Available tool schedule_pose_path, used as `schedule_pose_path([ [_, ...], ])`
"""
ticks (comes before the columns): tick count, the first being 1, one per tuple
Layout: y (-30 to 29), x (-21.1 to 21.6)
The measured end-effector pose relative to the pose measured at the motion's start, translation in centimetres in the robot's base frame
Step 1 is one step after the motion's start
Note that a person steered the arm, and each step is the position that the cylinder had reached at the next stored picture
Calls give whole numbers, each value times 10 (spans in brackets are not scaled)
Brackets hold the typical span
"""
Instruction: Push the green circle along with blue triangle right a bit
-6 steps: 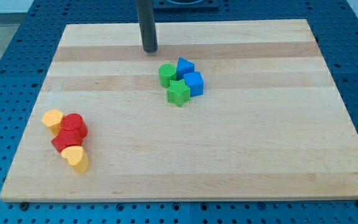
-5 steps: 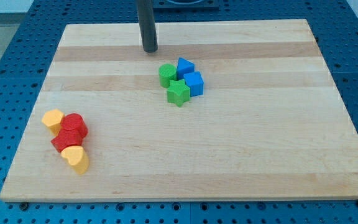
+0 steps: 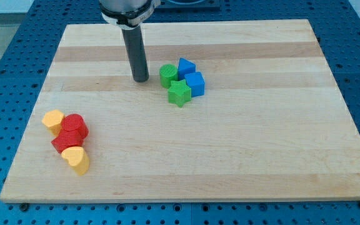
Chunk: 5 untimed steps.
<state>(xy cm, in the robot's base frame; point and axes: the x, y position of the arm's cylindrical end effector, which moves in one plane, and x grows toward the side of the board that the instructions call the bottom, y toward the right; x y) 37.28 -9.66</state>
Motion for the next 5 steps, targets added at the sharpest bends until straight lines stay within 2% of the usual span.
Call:
schedule_pose_path([
  [2,2,1],
  [5,41,8],
])
